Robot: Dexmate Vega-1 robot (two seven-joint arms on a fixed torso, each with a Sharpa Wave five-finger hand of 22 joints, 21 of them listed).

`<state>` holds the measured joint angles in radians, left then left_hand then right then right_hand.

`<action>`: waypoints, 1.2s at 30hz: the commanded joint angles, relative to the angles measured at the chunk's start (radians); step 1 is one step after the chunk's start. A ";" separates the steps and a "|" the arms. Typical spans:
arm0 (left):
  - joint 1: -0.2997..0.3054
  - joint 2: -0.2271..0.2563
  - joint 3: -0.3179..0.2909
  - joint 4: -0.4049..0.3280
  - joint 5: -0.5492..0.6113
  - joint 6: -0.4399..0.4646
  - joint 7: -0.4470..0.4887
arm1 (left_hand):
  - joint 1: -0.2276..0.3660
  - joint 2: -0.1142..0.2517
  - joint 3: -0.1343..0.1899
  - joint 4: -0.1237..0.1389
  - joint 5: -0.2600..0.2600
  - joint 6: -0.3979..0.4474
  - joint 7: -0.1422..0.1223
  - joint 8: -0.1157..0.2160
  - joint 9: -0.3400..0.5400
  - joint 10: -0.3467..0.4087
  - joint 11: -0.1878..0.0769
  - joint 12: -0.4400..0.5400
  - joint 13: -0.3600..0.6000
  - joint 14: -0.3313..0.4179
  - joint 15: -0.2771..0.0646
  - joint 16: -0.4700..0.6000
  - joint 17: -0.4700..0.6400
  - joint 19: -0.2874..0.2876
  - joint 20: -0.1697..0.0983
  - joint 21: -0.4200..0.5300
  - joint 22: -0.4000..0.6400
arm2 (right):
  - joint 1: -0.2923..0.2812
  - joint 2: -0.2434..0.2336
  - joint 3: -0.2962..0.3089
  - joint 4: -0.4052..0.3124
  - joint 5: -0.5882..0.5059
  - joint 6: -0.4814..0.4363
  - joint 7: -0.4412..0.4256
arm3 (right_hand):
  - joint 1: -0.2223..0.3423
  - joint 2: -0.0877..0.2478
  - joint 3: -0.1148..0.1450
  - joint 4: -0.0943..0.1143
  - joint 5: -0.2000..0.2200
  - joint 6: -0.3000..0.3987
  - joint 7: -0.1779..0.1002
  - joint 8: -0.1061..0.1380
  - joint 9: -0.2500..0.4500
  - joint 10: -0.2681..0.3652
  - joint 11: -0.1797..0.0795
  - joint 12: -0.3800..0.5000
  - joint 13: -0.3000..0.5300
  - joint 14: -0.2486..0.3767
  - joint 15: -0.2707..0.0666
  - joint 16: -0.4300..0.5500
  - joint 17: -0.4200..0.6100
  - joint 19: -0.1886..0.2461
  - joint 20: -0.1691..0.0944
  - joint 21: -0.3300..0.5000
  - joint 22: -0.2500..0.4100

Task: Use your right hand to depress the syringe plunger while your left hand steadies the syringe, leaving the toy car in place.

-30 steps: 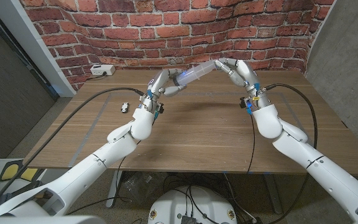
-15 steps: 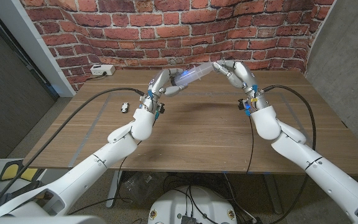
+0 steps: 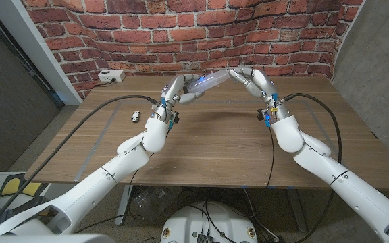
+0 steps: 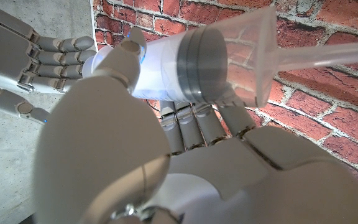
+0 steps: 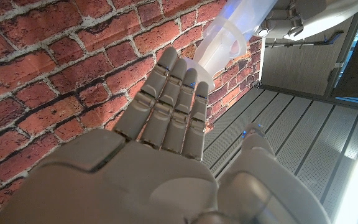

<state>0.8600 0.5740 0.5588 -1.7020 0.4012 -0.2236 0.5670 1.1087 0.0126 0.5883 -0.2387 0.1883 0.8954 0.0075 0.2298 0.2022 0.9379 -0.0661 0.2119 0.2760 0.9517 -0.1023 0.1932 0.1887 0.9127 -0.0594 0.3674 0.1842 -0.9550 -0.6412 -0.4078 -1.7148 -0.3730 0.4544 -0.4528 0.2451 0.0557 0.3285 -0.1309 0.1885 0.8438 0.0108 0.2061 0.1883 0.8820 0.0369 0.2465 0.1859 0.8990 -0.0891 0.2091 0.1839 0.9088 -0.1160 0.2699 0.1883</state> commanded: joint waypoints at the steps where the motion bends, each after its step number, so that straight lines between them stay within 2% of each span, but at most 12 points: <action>1: 0.003 0.000 -0.001 -0.005 0.004 0.002 -0.002 | 0.047 0.099 0.099 0.092 0.004 0.068 0.004 0.009 0.005 0.054 -0.050 0.003 0.005 0.049 -0.061 0.006 0.001 0.006 -0.006 0.009 0.002 | 0.004 0.004 -0.012 0.004 0.011 0.005 0.017 | 0.007 0.009 0.009 0.003 0.000 0.012 -0.002 0.004 0.002 0.010 -0.002 -0.001 0.001 0.008 -0.003 0.001 0.002 0.006 0.000 -0.001 0.005; 8: 0.006 0.001 -0.002 -0.009 0.005 0.005 -0.001 | 0.046 0.099 0.100 0.092 0.004 0.068 0.004 0.008 0.005 0.053 -0.049 0.002 0.005 0.050 -0.060 0.006 0.002 0.006 -0.006 0.009 0.002 | 0.004 0.001 -0.015 0.001 0.016 0.002 0.029 | 0.008 0.011 0.010 0.003 0.000 0.014 -0.003 0.003 0.002 0.010 -0.002 -0.004 0.002 0.008 -0.003 -0.001 0.002 0.006 0.001 -0.001 0.005; 9: 0.007 0.002 -0.002 -0.009 0.005 0.005 -0.002 | 0.046 0.099 0.101 0.092 0.004 0.067 0.004 0.008 0.005 0.052 -0.049 0.002 0.005 0.050 -0.060 0.006 0.002 0.005 -0.006 0.009 0.002 | 0.005 0.001 -0.016 0.002 0.016 0.002 0.031 | 0.009 0.012 0.011 0.003 0.000 0.014 -0.004 0.002 0.002 0.012 0.021 -0.005 0.002 0.007 -0.003 -0.002 0.002 0.006 0.001 -0.002 0.005; 12: 0.008 0.002 -0.003 -0.011 0.005 0.006 -0.001 | 0.046 0.099 0.101 0.092 0.004 0.068 0.004 0.008 0.005 0.054 -0.049 0.002 0.005 0.048 -0.060 0.005 0.002 0.005 -0.006 0.010 0.002 | 0.005 0.001 -0.018 0.003 0.017 0.003 0.033 | 0.010 0.013 0.012 0.003 0.000 0.014 -0.003 0.001 0.002 0.010 -0.002 -0.008 0.002 0.010 -0.003 -0.003 0.002 0.006 0.002 -0.003 0.006; 33: -0.001 0.001 0.001 -0.004 0.005 0.001 -0.010 | 0.043 0.097 0.104 0.092 0.004 0.070 0.004 0.006 0.005 0.055 -0.050 0.000 0.005 0.049 -0.059 0.005 0.002 0.005 -0.006 0.013 0.001 | 0.017 0.003 -0.026 0.008 0.012 0.001 0.041 | 0.011 0.015 0.014 0.003 -0.001 0.019 -0.006 -0.001 0.002 0.014 -0.005 -0.012 0.002 0.014 -0.002 -0.004 0.002 0.004 0.004 -0.006 0.006; 34: -0.002 0.001 0.001 -0.004 0.006 0.001 -0.010 | 0.043 0.098 0.104 0.091 0.004 0.070 0.005 0.007 0.005 0.055 -0.050 0.000 0.005 0.052 -0.059 0.007 0.002 0.005 -0.006 0.013 0.001 | 0.017 0.003 -0.026 0.009 0.013 0.002 0.041 | 0.011 0.015 0.014 0.003 -0.001 0.019 -0.005 -0.001 0.002 0.017 0.004 -0.012 0.002 0.014 -0.001 -0.005 0.002 0.004 0.004 -0.007 0.006; 36: -0.004 0.001 0.002 -0.002 0.005 -0.002 -0.011 | 0.043 0.097 0.104 0.091 0.004 0.071 0.002 0.007 0.005 0.055 -0.051 0.000 0.004 0.050 -0.060 0.006 0.002 0.005 -0.006 0.013 0.001 | 0.019 0.003 -0.027 0.010 0.014 0.004 0.043 | 0.011 0.016 0.014 0.003 -0.001 0.019 -0.005 -0.002 0.002 0.012 -0.005 -0.015 0.002 0.015 -0.001 -0.006 0.002 0.006 0.005 -0.007 0.007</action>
<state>0.8647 0.5753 0.5566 -1.7115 0.4054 -0.2212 0.5618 1.1086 0.0126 0.5923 -0.2427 0.1885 0.8954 0.0075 0.2289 0.2026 0.9378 -0.0662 0.2088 0.2759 0.9543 -0.0998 0.1911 0.1885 0.9127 -0.0594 0.3743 0.1840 -0.9434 -0.6395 -0.4308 -1.7095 -0.3590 0.4574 -0.4137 0.2504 0.0610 0.3368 -0.1310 0.1885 0.8560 0.0059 0.2023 0.1887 0.8962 0.0399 0.2389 0.1861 0.9046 -0.0946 0.2091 0.1837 0.9088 -0.1158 0.2662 0.1934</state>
